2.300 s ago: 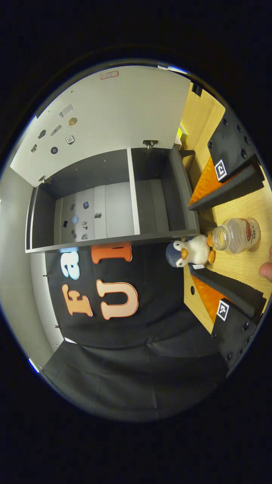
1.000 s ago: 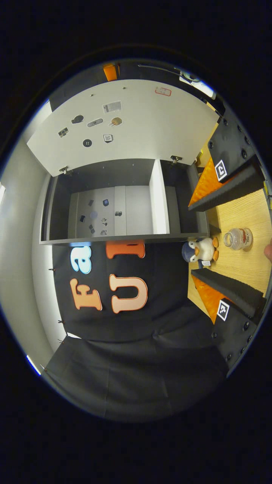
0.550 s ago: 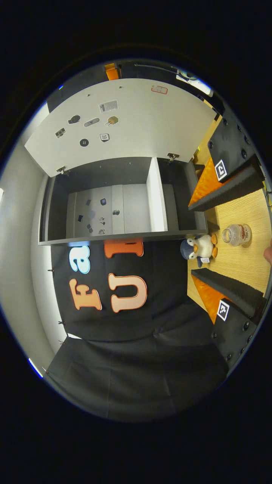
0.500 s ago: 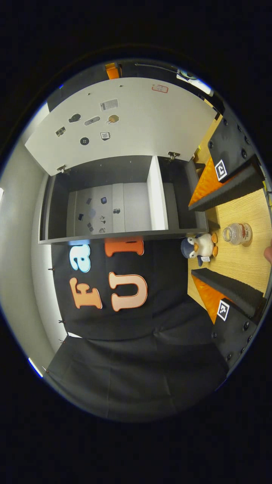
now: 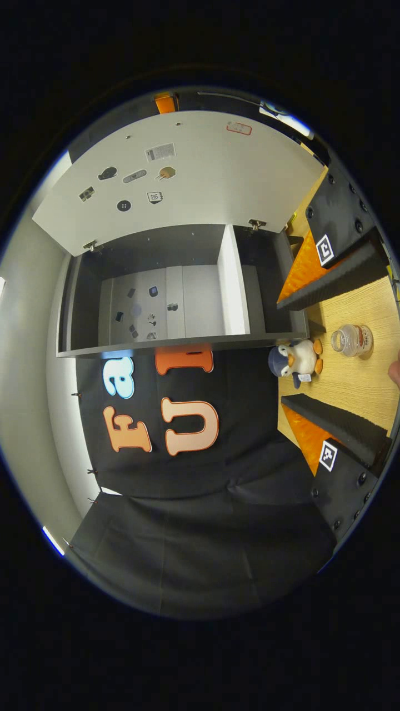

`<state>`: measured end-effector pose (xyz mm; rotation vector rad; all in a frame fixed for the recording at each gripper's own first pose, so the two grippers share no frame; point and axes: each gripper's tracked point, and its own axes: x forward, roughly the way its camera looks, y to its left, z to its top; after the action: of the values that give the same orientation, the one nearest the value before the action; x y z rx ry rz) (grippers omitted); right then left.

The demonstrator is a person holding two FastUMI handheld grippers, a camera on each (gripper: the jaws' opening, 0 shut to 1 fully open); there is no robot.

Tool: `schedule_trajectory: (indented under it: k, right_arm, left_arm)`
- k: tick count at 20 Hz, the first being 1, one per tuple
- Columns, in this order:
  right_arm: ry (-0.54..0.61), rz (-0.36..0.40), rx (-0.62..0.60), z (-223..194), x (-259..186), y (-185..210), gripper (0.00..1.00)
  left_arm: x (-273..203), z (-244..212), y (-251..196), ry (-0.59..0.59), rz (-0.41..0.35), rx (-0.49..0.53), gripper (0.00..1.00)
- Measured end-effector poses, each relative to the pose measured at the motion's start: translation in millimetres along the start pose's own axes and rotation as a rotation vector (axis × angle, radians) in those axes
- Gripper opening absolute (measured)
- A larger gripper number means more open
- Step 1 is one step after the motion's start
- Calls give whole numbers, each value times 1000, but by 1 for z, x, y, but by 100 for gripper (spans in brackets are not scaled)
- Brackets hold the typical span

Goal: Open the cabinet door with the right hand, grasp the bottle in the cabinet with the left hand and place it on the coaster, then close the cabinet door with the right hand.

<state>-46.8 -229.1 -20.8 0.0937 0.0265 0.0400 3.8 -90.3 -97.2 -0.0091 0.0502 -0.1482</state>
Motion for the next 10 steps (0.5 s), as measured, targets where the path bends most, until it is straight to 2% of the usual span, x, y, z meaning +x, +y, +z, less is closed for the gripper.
schedule_trajectory:
  k: [6, 7, 8, 9, 10]
  right_arm:
    - [4, 129, 16, -5, 17, 56, 68]
    - [5, 148, 15, -5, 20, 63, 72]
    - [7, 161, 14, -6, 24, 68, 68]
    - [9, 171, 11, -7, 28, 72, 68]
    - [7, 182, 9, -7, 31, 76, 72]
  left_arm:
    - [-3, -8, 22, 17, 43, -7, 98]
    - [-3, -9, 26, 21, 50, -10, 98]
    - [-3, -10, 31, 25, 61, -10, 98]
    - [-3, -11, 36, 27, 71, -11, 98]
    - [-4, -13, 41, 29, 81, -13, 98]
